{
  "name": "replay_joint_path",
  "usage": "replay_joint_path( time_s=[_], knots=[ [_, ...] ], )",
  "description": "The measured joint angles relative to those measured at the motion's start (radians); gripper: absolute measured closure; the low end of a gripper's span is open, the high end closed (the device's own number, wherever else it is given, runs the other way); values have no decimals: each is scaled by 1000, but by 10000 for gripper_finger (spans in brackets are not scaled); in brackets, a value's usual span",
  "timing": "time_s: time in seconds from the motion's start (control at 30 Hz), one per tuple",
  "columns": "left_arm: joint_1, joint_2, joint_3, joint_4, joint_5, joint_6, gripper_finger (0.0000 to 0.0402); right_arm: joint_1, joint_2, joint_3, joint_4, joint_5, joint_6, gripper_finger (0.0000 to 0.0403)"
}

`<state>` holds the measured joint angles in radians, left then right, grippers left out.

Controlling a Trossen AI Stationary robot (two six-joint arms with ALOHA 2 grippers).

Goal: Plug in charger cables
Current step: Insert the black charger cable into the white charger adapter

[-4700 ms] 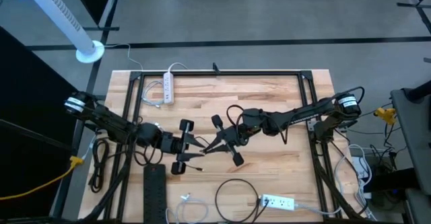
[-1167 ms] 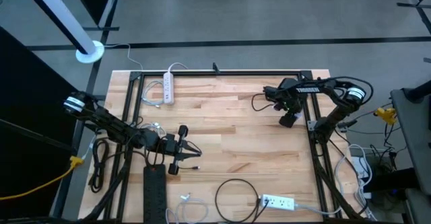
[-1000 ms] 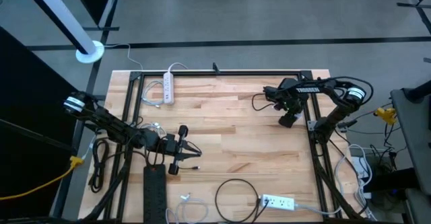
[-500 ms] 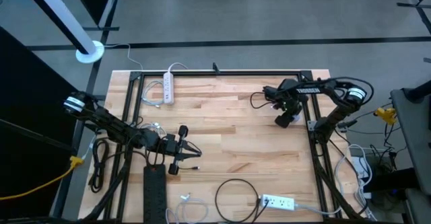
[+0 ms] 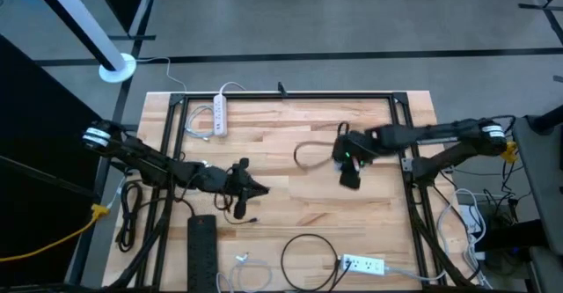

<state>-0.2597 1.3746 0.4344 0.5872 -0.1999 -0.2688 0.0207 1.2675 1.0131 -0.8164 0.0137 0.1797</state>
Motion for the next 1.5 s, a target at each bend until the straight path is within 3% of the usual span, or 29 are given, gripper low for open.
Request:
replay_joint_path(
  time_s=[0.13, 0.3, 0.43, 0.67, 0.77, 0.87, 1.17, 1.37, 1.5],
  knots=[
    [2, 0, 23, -37, 21, -39, 383, 144, -34, 1, 217, 5, -167, 288],
    [2, 0, 40, -30, 160, -75, 383, 230, -27, 1, 383, 5, -314, 288],
    [1, 0, 53, -29, 267, -121, 383, 249, 0, 1, 474, 5, -385, 288],
    [-5, 0, 61, -29, 271, -265, 383, 254, 117, 63, 492, 5, -448, 288],
    [-7, 0, 62, -63, 297, -339, 383, 257, 153, 136, 504, -62, -488, 288],
    [-26, 0, 62, -72, 298, -335, 383, 257, 174, 198, 506, -115, -510, 288],
    [-45, 0, 62, 39, 265, -249, 383, 254, 184, 241, 499, -118, -519, 288],
    [-46, -1, 62, 135, 254, -98, 383, 250, 183, 241, 538, -118, -443, 288],
    [-60, -1, 62, 180, 111, 2, 383, 228, 183, 255, 605, -118, -269, 288]
  ],
)
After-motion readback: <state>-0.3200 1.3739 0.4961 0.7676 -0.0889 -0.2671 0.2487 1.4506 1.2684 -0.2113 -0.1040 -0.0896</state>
